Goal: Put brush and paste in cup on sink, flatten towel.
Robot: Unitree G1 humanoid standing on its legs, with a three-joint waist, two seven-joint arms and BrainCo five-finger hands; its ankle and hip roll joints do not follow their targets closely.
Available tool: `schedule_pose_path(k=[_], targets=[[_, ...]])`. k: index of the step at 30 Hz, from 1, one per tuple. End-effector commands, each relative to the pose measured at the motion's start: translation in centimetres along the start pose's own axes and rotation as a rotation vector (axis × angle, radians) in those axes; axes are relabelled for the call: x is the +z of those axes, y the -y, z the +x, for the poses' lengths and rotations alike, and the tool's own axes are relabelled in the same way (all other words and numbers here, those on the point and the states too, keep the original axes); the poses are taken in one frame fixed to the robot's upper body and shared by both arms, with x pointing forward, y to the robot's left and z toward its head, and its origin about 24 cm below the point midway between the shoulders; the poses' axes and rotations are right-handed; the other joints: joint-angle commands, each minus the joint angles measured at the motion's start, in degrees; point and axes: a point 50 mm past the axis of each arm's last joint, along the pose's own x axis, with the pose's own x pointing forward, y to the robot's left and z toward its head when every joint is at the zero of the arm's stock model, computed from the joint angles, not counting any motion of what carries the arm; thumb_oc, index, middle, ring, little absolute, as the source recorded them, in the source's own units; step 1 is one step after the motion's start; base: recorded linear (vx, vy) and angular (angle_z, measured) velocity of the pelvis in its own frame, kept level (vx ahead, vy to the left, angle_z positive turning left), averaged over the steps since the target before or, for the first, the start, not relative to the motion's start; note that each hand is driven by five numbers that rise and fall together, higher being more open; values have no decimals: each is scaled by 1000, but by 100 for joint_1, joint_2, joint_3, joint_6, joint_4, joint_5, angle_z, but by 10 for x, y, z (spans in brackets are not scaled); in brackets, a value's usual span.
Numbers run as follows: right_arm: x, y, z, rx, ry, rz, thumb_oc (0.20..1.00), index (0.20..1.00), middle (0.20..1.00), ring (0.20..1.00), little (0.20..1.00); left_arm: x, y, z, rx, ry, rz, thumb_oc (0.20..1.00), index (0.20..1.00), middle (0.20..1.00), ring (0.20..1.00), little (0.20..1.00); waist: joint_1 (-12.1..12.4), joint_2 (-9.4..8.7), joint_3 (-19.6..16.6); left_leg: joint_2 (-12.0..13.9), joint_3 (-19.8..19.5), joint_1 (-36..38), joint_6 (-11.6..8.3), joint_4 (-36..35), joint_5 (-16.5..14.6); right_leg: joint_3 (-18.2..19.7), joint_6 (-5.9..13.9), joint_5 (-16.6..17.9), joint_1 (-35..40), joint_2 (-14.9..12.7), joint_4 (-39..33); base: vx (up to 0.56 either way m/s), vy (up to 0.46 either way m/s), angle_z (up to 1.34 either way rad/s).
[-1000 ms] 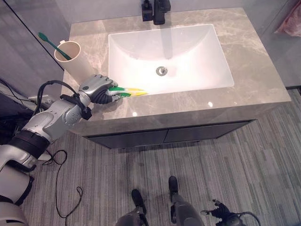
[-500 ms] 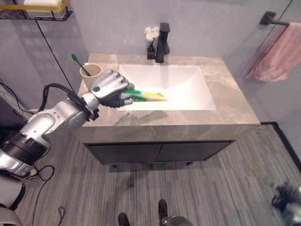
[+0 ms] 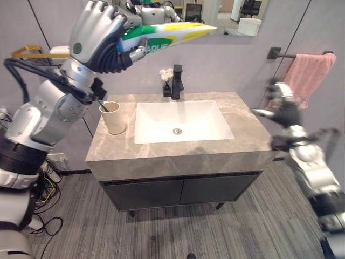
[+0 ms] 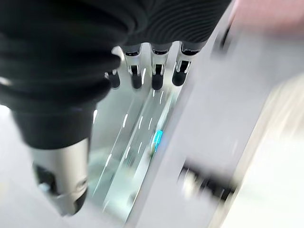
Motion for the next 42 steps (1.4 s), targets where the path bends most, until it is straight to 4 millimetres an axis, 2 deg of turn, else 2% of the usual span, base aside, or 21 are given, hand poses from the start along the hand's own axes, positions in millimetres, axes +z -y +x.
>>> schedule_pose_path(k=[1,2,3,4,5,6,8,9,10,14,22,27,34,42], targets=[[19,-44,26,178,23,352,1000,1000,1000,1000,1000,11,-33,37,205,36,-85,200,200,200,200,200,240,-87,-146,491,-263,141,-492,42,-17,-275,777,287,80,-853,51,-48,15,6],[19,-44,27,179,23,354,1000,1000,1000,1000,1000,11,-33,36,204,35,-84,200,200,200,200,200,230,-90,-143,491,-267,144,-492,42,-17,-279,777,285,87,-854,51,-15,11,9],[34,-64,31,249,79,431,1000,1000,1000,1000,1000,15,-32,37,200,50,-101,200,200,200,200,200,283,-91,-124,490,-298,149,-492,42,-12,-306,766,269,119,-855,51,-4,5,14],[38,-72,31,282,94,467,1000,1000,1000,1000,1000,15,-32,37,200,54,-102,200,200,200,200,200,319,-90,-128,484,-317,132,-493,42,-4,-327,763,267,118,-860,51,-3,7,21],[52,-86,30,331,148,543,1000,1000,1000,1000,1000,17,-32,36,202,55,-103,200,200,200,200,200,340,-90,-124,484,-340,118,-493,42,2,-356,763,263,122,-871,51,4,7,22],[73,-107,28,440,230,607,1000,1000,1000,1000,1000,18,-29,34,184,60,-105,200,200,200,200,200,395,-86,-104,480,-373,111,-491,42,11,-399,758,248,148,-880,51,9,11,17],[87,-116,26,466,288,646,1000,1000,1000,1000,1000,19,-28,31,174,66,-99,200,200,200,200,200,442,-81,-102,460,-411,82,-480,42,18,-442,755,249,149,-896,51,16,20,8],[103,-124,22,506,360,703,1000,1000,1000,1000,1000,19,-26,26,157,65,-104,200,200,200,200,200,492,-80,-90,445,-441,64,-472,42,20,-470,753,241,165,-912,51,28,31,8],[109,-129,20,534,382,718,1000,1000,1000,1000,1000,17,-23,23,151,58,-102,200,200,200,200,200,524,-81,-84,434,-458,56,-471,42,24,-490,753,240,176,-924,51,27,33,12],[129,-129,11,522,507,774,1000,1000,1000,1000,1000,16,-14,11,135,32,-131,200,200,200,200,200,627,-119,-30,385,-596,-6,-460,42,26,-640,763,227,256,-991,51,28,35,17],[145,-126,-1,525,614,840,1000,1000,1000,1000,1000,19,-12,5,136,40,-144,200,200,200,200,200,741,-221,23,324,-779,-196,-442,42,50,-823,809,255,255,-1070,51,4,33,17],[154,-125,-7,520,670,870,1000,1000,1000,1000,1000,18,-4,-9,116,4,-183,200,200,200,200,200,764,-248,12,275,-774,-229,-415,42,23,-831,821,284,218,-1120,51,7,27,1],[152,-119,-11,466,692,843,1000,1000,1000,1000,1000,20,6,-37,158,-84,-306,200,200,200,200,200,737,-240,-23,230,-743,-242,-392,42,4,-791,825,316,164,-1183,51,1,9,0],[148,-117,-13,421,691,881,1000,1000,1000,1000,1000,22,14,-52,173,-143,-388,200,200,200,200,200,746,-228,-25,229,-744,-258,-391,42,11,-774,810,327,136,-1187,51,0,0,0]])
